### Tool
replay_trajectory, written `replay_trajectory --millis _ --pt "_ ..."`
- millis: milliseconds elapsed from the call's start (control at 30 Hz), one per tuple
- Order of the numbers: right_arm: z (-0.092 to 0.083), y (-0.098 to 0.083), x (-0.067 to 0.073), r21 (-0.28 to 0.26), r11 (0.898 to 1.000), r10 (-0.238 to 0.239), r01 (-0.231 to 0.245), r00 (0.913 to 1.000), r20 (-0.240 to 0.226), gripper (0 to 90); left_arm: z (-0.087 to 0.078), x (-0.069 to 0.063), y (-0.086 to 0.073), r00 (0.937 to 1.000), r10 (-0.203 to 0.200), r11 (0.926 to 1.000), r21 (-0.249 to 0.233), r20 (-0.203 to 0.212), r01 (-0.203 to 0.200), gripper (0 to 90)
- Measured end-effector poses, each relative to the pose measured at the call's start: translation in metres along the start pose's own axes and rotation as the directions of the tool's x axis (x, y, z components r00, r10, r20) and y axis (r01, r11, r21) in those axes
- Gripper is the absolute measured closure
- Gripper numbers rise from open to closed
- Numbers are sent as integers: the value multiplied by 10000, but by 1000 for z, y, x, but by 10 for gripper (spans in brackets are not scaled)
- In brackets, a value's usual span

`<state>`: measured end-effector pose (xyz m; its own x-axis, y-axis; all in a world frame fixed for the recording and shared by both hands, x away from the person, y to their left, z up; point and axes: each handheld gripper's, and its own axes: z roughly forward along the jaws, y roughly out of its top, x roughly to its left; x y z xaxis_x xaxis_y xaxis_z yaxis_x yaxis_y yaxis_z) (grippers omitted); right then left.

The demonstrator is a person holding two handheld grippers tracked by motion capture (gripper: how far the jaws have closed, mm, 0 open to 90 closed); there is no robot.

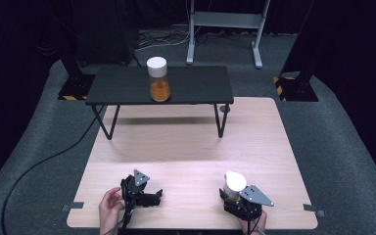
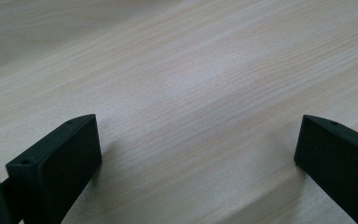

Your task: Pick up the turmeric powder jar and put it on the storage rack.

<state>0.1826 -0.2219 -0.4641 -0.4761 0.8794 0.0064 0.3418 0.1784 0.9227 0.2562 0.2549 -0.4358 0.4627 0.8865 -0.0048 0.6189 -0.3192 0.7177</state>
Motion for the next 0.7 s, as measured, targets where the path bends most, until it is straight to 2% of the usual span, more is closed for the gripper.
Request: replay_trajectory --millis 100,367,700 --pt "-1 1 0 24 10000 6 -6 10000 -1 292 0 0 0 10000 -1 10000 -6 8 1 0" --pt "0 3 -2 25 10000 -57 57 10000 -69 292 -2 8 -2 9987 358 9994 -14 357 -357 0" --pt "-2 8 -3 -174 9997 -147 147 9999 -50 293 -2 8 -2 9986 388 9992 -17 358 -387 0"
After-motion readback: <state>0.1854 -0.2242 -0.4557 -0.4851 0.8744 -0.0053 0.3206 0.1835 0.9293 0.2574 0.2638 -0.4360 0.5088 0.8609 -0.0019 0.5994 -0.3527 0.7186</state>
